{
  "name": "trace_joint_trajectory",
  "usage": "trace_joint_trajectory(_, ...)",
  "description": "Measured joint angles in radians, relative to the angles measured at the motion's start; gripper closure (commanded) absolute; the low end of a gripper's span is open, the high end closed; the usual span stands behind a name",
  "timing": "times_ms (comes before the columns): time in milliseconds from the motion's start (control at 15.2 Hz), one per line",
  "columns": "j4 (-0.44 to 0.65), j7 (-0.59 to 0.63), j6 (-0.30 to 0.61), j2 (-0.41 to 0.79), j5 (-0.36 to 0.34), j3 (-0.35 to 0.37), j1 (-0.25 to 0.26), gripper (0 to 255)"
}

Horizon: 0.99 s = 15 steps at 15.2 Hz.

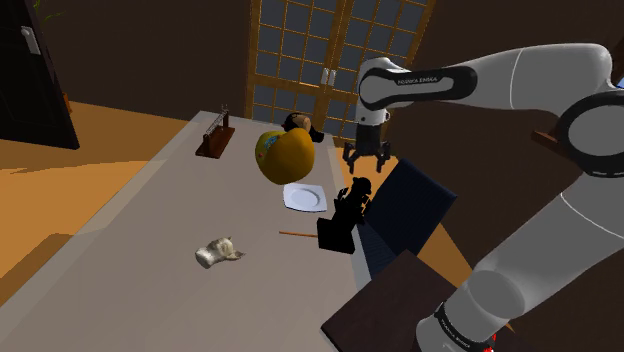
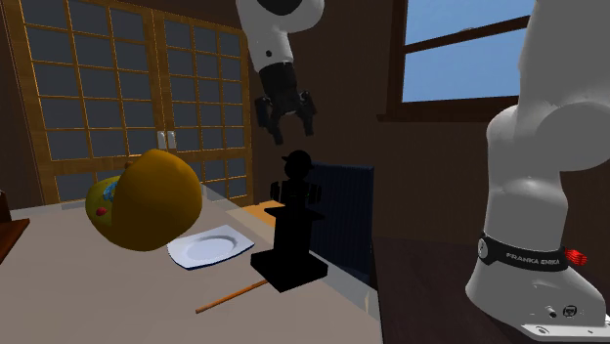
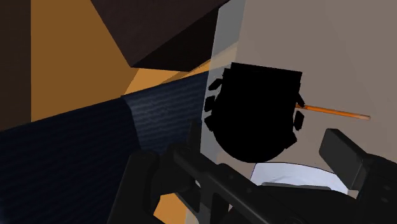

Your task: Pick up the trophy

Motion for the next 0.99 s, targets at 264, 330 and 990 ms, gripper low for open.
trace_joint_trajectory(264, 0.022, 0.034, 0.021, 0.068, -0.007, -0.013, -0.015, 0)
trace_joint_trajectory(330, 0.019, 0.037, 0.031, 0.076, -0.007, -0.013, -0.015, 0)
trace_joint_trajectory(990, -0.023, 0.043, 0.093, 0.093, -0.009, -0.012, -0.015, 255)
